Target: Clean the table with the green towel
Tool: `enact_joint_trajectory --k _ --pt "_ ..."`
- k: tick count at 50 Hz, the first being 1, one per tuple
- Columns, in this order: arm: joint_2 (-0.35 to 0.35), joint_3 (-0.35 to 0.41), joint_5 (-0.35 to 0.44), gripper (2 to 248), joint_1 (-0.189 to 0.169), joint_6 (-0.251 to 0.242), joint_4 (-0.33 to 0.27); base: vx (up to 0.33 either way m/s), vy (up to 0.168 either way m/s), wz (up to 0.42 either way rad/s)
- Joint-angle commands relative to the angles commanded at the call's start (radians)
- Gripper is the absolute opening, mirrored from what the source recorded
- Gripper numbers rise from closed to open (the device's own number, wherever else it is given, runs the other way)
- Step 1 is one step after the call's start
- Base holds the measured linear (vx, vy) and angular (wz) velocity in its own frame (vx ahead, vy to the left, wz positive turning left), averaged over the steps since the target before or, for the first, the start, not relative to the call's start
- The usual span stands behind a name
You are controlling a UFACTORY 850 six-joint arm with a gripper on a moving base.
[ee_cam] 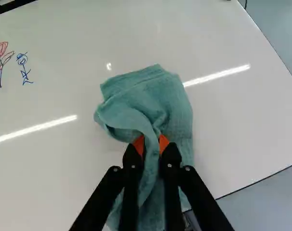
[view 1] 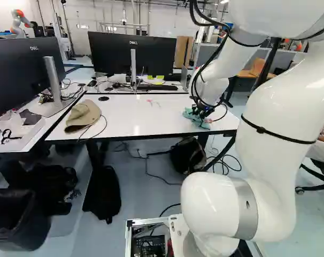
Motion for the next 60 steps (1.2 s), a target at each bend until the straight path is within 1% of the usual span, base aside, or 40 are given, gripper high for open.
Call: enact_joint_trajectory --k 18,32,35,52,60 --pt "-0.071 -0.082 0.0 55 0.039 0.0 0.0 0.0 0.0 0.0" --pt "-0.109 -0.128 0.0 55 0.079 0.0 0.0 0.0 0.0 0.0" --pt "-0.105 -0.128 0.0 55 0.085 0.0 0.0 0.0 0.0 0.0" --pt "-0.058 -0.117 0.0 55 0.086 0.0 0.0 0.0 0.0 0.0" --pt "-0.039 -0.109 0.0 55 0.104 0.0 0.0 0.0 0.0 0.0"
